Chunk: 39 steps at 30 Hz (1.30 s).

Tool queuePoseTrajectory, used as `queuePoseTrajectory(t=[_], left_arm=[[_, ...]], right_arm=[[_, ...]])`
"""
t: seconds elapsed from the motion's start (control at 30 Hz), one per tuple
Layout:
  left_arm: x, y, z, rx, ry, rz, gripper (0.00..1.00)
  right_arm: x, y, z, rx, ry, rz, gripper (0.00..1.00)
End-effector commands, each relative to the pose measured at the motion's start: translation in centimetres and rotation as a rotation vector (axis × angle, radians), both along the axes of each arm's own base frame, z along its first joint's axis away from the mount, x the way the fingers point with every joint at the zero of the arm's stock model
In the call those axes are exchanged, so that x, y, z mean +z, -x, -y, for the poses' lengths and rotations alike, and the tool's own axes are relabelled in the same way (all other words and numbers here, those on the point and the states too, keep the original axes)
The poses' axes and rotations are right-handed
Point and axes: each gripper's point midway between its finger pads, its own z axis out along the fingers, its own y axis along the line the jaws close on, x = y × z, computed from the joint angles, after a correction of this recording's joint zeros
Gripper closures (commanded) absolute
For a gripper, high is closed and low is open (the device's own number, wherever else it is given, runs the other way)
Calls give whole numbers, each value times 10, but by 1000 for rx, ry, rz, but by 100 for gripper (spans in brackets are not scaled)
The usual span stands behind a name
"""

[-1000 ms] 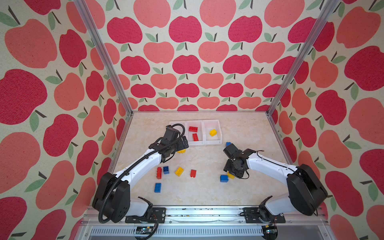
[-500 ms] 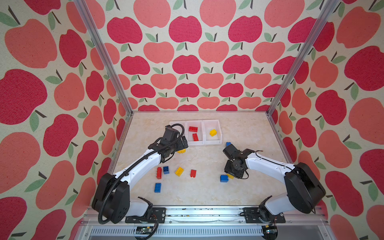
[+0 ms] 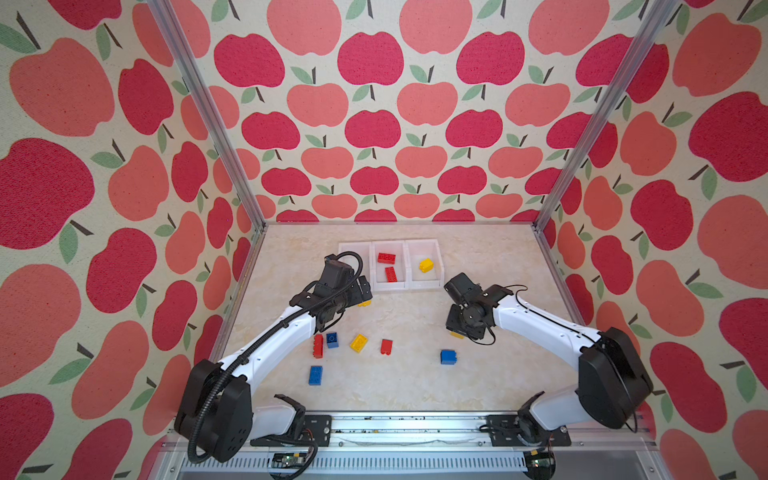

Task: Sort the legos into containers by color
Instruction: 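Carry the yellow brick into the compartment farthest from the left arm and release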

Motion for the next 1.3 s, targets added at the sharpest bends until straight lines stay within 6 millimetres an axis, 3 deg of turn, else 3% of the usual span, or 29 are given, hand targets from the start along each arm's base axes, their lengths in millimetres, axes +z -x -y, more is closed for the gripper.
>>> queuePoseTrajectory(t=[0.0, 0.23, 0.47, 0.6, 0.87, 1.27], left_arm=[[1, 7, -6, 19, 20, 2, 1], [2, 18, -15, 34, 14, 4, 1], [3, 23, -20, 44, 13, 7, 1], [3, 24, -22, 47, 13, 6, 1], [4, 25, -24, 52, 12, 5, 1], [4, 24, -24, 55, 9, 3, 1]], right_arm=[[20, -25, -3, 94, 54, 83, 68], [53, -89, -36, 247, 70, 228, 68], [65, -144, -66, 384, 101, 327, 68], [62, -168, -78, 468, 158, 355, 67], [35, -196, -83, 529, 200, 326, 67], [1, -206, -80, 534, 231, 268, 62]])
